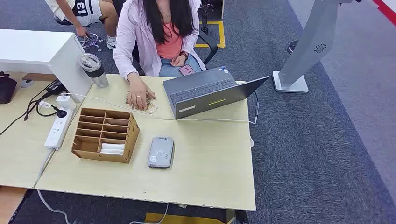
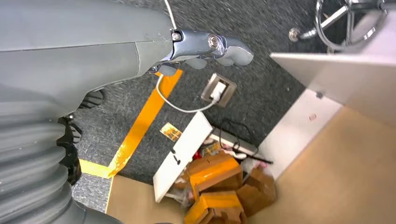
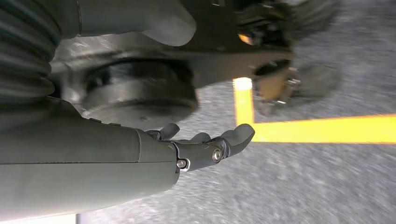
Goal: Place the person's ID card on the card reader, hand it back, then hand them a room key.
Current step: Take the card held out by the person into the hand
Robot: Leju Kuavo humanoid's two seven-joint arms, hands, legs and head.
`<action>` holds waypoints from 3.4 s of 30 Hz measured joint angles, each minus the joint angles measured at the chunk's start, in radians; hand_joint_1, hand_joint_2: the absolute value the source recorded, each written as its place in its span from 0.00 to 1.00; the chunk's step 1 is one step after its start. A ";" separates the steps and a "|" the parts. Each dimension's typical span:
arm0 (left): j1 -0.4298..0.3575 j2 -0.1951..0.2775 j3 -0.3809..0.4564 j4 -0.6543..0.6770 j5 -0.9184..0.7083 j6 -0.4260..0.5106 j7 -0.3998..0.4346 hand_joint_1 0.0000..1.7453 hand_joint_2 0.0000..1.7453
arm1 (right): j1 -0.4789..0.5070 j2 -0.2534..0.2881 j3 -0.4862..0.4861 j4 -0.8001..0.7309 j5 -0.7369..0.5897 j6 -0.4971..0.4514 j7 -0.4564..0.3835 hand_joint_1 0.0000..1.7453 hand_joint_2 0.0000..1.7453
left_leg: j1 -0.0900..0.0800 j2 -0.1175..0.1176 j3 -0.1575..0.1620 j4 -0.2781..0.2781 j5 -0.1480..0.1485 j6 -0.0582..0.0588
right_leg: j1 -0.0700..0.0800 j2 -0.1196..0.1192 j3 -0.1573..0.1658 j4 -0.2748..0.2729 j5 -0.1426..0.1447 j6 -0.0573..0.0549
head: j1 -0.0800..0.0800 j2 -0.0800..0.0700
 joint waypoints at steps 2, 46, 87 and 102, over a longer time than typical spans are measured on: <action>-0.005 0.000 0.000 0.000 -0.008 -0.002 0.000 0.00 1.00 | -0.004 0.000 0.007 0.002 0.000 0.006 0.033 0.00 1.00 | 0.000 0.000 0.000 0.000 0.000 0.000 | 0.000 0.000 0.000 0.000 0.000 0.000 | 0.000 0.000; -0.059 -0.071 -0.105 -0.049 -0.078 -0.061 -0.099 0.00 1.00 | -0.021 -0.013 0.081 0.028 -0.016 0.001 0.160 0.00 1.00 | 0.000 0.000 -0.001 0.000 0.000 0.000 | 0.000 0.000 0.000 0.000 0.000 0.000 | 0.000 0.000; 0.034 -0.099 -0.065 -0.117 0.600 -0.155 0.357 0.00 1.00 | -0.038 -0.024 0.140 0.030 -0.035 0.008 0.184 0.00 1.00 | 0.000 0.000 -0.008 0.001 0.000 0.000 | 0.000 0.002 -0.005 0.000 0.000 0.000 | 0.000 0.000; 0.058 -0.137 -0.034 -0.194 0.577 -0.087 0.233 0.00 1.00 | -0.033 -0.034 0.144 0.034 -0.083 0.002 0.164 0.00 1.00 | 0.000 0.000 -0.007 0.001 0.000 0.000 | 0.000 0.002 -0.005 0.000 0.000 0.000 | 0.000 0.000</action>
